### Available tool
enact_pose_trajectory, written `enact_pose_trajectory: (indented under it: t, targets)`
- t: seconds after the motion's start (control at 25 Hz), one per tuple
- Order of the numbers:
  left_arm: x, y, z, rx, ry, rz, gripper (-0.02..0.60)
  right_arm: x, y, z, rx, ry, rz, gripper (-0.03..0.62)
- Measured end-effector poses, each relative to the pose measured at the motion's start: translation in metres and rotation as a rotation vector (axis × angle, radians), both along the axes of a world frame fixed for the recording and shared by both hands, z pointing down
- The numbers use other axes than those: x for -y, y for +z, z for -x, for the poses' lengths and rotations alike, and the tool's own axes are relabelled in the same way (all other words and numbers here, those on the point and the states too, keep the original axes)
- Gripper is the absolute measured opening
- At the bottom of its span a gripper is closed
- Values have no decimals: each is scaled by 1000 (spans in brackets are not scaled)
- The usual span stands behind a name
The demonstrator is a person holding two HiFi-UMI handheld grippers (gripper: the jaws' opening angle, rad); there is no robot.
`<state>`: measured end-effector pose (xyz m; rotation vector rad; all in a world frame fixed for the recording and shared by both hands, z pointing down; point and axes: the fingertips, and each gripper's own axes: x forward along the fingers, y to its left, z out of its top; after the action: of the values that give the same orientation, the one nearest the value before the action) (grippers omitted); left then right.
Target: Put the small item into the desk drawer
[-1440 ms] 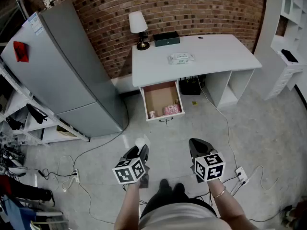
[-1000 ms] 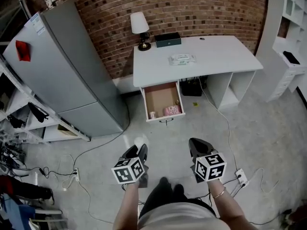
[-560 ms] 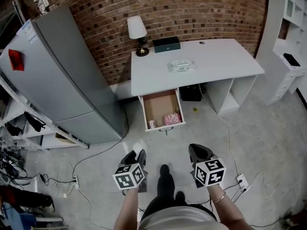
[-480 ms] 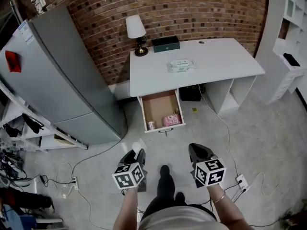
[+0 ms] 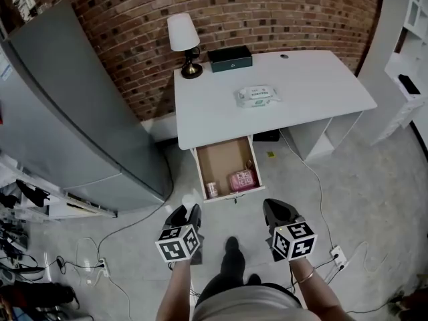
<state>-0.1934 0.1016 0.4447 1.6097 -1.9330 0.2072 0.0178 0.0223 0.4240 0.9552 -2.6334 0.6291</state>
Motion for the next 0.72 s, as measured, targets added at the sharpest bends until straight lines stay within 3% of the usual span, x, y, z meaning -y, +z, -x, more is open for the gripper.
enact_pose_trajectory:
  t: [0.36, 0.72]
  targets:
    - [69, 22, 66, -34, 38, 32, 172, 61, 13, 68, -40, 29, 25, 8]
    - [112, 48, 96, -37, 54, 72, 172, 96, 28, 92, -60, 49, 48, 8]
